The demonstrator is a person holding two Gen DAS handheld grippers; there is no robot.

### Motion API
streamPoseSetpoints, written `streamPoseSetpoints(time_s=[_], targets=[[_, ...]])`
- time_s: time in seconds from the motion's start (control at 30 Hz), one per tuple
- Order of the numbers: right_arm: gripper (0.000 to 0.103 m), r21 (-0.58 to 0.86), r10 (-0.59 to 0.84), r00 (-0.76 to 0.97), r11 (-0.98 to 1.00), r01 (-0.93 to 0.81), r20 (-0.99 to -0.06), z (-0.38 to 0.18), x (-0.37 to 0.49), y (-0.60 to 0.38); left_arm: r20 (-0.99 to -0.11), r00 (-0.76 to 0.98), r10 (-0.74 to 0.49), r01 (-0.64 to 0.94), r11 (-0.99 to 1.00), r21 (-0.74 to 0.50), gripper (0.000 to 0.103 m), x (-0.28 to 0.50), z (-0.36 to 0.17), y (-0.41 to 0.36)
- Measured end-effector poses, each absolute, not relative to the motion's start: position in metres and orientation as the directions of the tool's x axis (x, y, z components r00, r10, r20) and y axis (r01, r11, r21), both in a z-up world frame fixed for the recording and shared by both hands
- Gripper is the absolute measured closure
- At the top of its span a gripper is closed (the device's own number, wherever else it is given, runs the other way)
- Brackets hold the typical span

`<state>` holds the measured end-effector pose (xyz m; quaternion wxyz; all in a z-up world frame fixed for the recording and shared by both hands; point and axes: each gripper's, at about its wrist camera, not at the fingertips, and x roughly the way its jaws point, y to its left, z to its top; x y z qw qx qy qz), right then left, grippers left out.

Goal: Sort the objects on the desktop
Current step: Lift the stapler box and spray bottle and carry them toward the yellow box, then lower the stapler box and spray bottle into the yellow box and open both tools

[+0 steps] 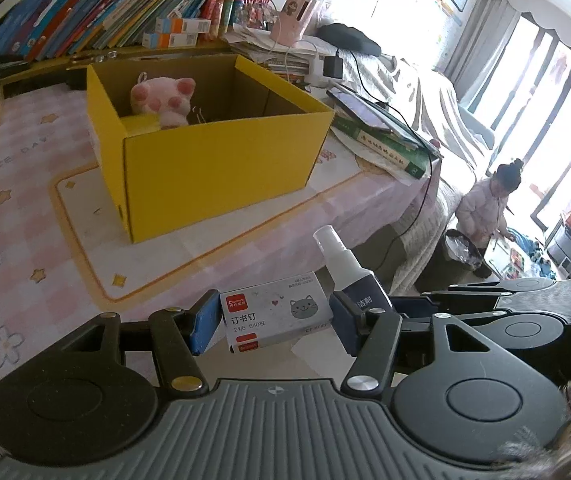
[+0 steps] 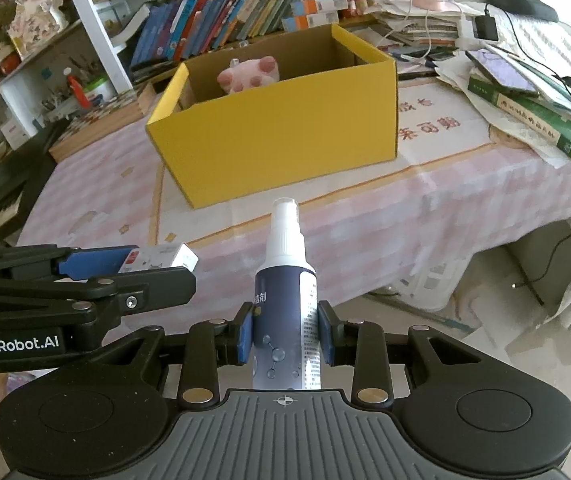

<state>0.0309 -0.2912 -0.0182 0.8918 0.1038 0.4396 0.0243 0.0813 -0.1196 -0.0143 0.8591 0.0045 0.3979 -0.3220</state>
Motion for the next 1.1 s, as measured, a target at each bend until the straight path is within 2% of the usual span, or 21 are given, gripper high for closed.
streamPoseSetpoints(time_s=[0.57,1.1], targets=[[0.07,0.199,0.202,0.642,0.977,-0.078,-0.739,-0.005,0.085,-0.346,-0.633,0.619,-0.466,0.478,0.862,-0.167,0.047,0.115,0.007,-0.166],[0.07,0.194,0.274,0.725,0.961,-0.195,-0.632,0.032,0.144,-0.359,-0.539,0.742,-0.398,0.432,0.899,-0.068,0.047,0.145,0.048,-0.179]])
